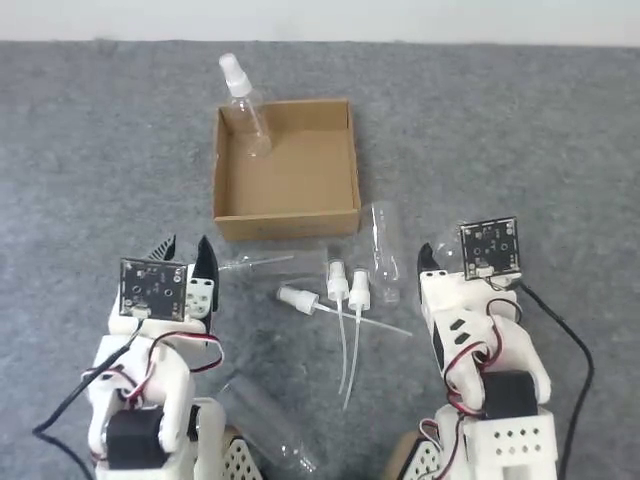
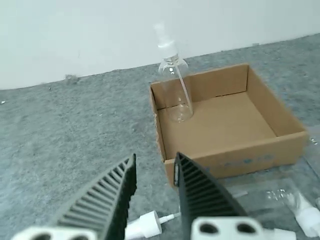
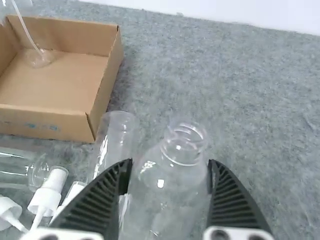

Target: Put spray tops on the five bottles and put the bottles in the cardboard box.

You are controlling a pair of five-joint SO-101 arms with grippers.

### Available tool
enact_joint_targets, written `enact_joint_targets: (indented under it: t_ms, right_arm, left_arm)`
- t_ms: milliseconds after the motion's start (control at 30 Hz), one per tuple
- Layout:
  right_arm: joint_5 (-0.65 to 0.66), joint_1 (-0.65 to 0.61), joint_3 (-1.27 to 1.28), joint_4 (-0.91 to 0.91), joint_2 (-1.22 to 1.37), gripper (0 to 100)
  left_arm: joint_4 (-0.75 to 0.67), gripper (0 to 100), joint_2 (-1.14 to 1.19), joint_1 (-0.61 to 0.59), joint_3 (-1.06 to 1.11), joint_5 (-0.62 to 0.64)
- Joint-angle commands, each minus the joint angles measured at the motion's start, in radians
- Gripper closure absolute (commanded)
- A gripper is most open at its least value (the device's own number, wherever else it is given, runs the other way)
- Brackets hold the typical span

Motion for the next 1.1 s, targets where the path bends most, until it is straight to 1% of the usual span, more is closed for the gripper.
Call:
enact_joint_targets:
  t_ms: [0, 100, 233, 467, 567, 667, 733, 900, 967, 1067]
  right_arm:
    - [-0.009, 0.013, -0.012, -0.03, -0.021, 88.8]
    - [-0.009, 0.013, -0.011, -0.03, -0.021, 88.8]
    - [-0.009, 0.013, -0.009, -0.03, -0.021, 88.8]
    - [-0.006, 0.013, -0.009, -0.03, -0.021, 88.8]
    - [-0.005, 0.013, -0.009, -0.03, -0.021, 88.8]
    - [-0.003, 0.016, -0.009, -0.03, -0.024, 88.8]
    - [-0.002, 0.016, -0.009, -0.028, -0.025, 88.8]
    - [-0.002, 0.015, -0.009, -0.028, -0.025, 88.8]
    - [-0.002, 0.015, -0.009, -0.028, -0.024, 88.8]
    - [-0.002, 0.015, -0.009, -0.028, -0.022, 88.8]
  left_arm:
    - [0.005, 88, -0.014, 0.005, -0.058, -0.009]
    - [-0.002, 88, 0.063, 0.005, -0.077, -0.009]
    - [0.003, 88, 0.269, 0.003, -0.185, -0.002]
    - [0.037, 88, 0.603, 0.002, -0.358, 0.115]
    - [0.049, 86, 0.709, -0.015, -0.4, 0.23]
    - [0.04, 79, 0.801, -0.066, -0.433, 0.436]
    - [0.048, 76, 0.858, -0.087, -0.453, 0.526]
    - [0.015, 77, 0.988, -0.094, -0.438, 0.646]
    - [-0.044, 78, 1.042, -0.098, -0.42, 0.683]
    - [-0.13, 78, 1.122, -0.149, -0.395, 0.72]
